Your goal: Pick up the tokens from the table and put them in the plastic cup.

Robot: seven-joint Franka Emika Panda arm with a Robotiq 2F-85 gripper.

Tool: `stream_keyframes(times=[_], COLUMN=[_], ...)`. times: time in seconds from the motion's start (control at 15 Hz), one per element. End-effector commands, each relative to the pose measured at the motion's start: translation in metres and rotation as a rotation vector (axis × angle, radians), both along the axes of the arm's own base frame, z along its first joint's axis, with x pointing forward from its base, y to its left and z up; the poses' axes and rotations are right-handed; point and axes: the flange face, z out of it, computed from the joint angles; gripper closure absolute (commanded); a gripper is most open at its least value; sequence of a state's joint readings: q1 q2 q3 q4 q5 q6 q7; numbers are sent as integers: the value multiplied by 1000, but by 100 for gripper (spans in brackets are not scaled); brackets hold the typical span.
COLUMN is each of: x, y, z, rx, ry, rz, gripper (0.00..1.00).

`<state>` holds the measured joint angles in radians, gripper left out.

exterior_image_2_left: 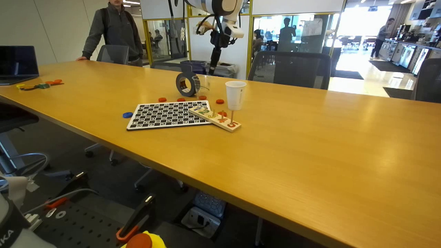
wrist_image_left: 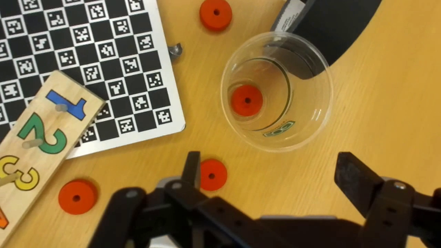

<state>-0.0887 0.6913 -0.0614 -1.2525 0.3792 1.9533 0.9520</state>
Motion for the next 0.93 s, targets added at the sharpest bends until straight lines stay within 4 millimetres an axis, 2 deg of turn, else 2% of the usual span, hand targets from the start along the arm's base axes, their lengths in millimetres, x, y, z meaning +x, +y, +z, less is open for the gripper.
stream_keyframes(times=[0.0, 0.4, 0.6, 0.87], x=[17, 27, 23, 21], y=[-3, -7, -5, -1], z=[2, -21, -39, -63], rx=[-9, -149, -186, -153], ry=[-17, 14, 78, 120], rz=[-195, -445, -460, -440], gripper=[0, 0, 0, 0])
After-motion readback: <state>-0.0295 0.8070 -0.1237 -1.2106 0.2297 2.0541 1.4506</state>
